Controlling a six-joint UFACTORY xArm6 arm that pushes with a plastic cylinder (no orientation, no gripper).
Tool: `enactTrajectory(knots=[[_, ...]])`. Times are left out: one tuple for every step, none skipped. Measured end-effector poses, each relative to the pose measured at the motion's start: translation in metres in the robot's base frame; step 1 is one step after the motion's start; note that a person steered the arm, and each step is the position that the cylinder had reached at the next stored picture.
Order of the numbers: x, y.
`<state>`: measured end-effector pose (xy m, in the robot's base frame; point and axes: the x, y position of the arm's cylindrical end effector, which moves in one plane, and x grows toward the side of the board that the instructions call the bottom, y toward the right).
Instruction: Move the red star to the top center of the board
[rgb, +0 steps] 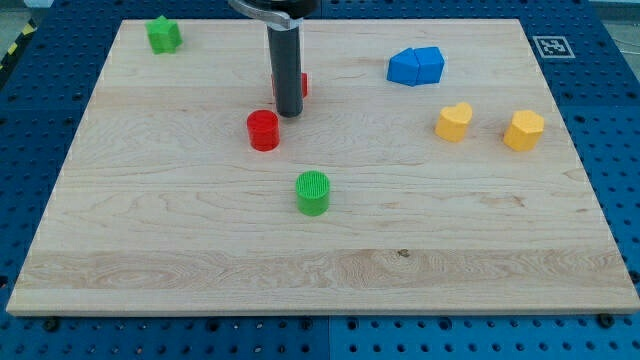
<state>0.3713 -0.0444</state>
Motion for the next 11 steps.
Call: enactTrajectory(knots=[[-0.007, -0.007], [-0.014, -0.015], [-0.020, -0.018], [-0.020, -0.006], [-0.022, 0.003], [-0.030, 0.015], [-0.032, 0.035], [-0.035, 0.039], [-0.040, 0.021], [-0.061, -0.004], [-0.060, -0.024]])
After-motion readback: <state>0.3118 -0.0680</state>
